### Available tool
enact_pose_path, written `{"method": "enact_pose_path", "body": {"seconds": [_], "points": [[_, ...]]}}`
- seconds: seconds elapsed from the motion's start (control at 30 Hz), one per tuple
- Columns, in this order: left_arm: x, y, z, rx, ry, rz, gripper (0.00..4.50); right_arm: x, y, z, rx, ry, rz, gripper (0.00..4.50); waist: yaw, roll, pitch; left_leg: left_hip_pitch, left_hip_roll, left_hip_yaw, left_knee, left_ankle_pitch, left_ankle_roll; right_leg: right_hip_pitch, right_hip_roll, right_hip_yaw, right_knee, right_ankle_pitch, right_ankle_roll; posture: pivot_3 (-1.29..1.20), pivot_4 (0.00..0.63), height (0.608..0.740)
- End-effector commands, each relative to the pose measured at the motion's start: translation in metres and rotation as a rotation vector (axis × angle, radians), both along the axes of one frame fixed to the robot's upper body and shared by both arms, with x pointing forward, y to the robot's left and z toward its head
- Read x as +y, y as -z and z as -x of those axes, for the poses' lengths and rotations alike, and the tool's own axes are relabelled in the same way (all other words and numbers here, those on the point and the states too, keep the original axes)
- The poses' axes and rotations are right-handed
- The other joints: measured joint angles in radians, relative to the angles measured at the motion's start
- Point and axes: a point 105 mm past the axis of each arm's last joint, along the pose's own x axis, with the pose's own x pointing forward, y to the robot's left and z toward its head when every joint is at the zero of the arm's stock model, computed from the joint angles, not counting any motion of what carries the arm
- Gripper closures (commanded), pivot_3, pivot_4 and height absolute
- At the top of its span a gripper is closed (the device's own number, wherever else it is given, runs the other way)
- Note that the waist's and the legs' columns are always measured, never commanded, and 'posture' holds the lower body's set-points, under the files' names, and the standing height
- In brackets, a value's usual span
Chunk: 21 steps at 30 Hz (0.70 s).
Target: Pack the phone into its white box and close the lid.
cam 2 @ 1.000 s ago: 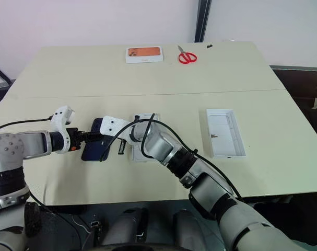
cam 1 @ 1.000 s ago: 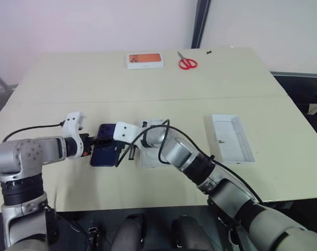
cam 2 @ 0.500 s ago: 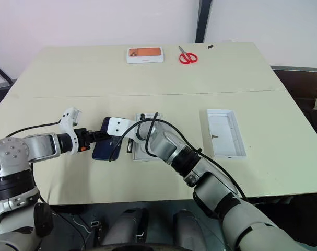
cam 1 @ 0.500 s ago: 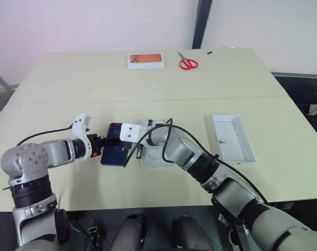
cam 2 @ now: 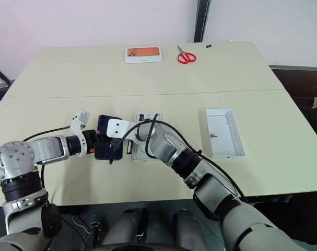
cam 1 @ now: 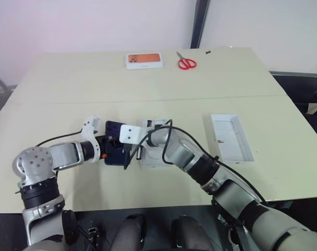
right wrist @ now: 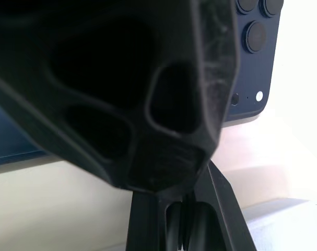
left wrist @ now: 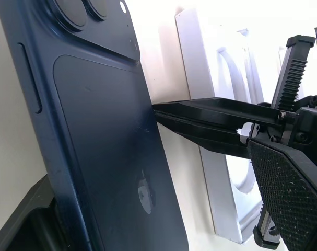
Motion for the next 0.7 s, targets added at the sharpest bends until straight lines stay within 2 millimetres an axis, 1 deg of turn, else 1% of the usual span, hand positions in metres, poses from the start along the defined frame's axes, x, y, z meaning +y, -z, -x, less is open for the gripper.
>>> {"method": "enact_pose_path", "body": {"seconds": [0.03, 0.23, 0.33, 0.43, 0.57, 0.7], "points": [[-0.006, 0.0, 0.003, 0.015, 0.031, 0.021, 0.01, 0.014, -0.011, 0.01, -0.033, -0.061, -0.033, 4.49, 0.0, 0.0, 0.0, 0.0, 0.0, 0.0, 0.0, 0.0, 0.0, 0.0, 0.0, 0.0, 0.0, 0.0, 0.0, 0.0, 0.15, 0.74], [0.012, -0.003, 0.0, 0.014, -0.044, 0.012, 0.01, 0.012, -0.011, 0.009, -0.032, -0.053, -0.032, 4.49, -0.003, 0.0, 0.0, 0.0, 0.0, 0.0, 0.0, 0.0, 0.0, 0.0, 0.0, 0.0, 0.0, 0.0, 0.0, 0.0, 0.15, 0.74], [0.018, -0.004, 0.001, 0.012, -0.062, 0.015, 0.01, 0.011, -0.012, 0.008, -0.033, -0.046, -0.035, 4.49, -0.003, 0.0, 0.0, 0.0, 0.0, 0.0, -0.001, 0.0, 0.0, 0.0, 0.0, 0.0, 0.0, 0.0, 0.0, 0.0, 0.15, 0.74], [0.021, -0.003, 0.002, 0.015, -0.074, 0.016, 0.83, 0.01, -0.012, 0.006, -0.035, -0.04, -0.036, 4.5, -0.003, 0.0, 0.0, 0.0, 0.0, 0.0, -0.001, 0.0, 0.0, 0.0, 0.0, 0.0, 0.0, 0.0, 0.0, 0.0, 0.15, 0.74], [0.022, -0.004, 0.003, 0.012, -0.086, 0.026, 2.67, 0.009, -0.012, 0.005, -0.037, -0.037, -0.035, 4.5, -0.002, 0.0, 0.0, 0.0, 0.0, 0.0, -0.001, 0.0, -0.001, -0.001, 0.0, 0.0, 0.0, 0.0, 0.0, 0.0, 0.15, 0.74], [0.024, -0.004, 0.003, 0.011, -0.102, 0.043, 2.67, 0.008, -0.013, 0.005, -0.038, -0.034, -0.034, 4.5, -0.002, 0.0, 0.0, 0.0, 0.0, 0.0, -0.001, 0.0, -0.001, -0.001, 0.0, 0.0, 0.0, 0.0, 0.0, 0.0, 0.15, 0.74]]}}
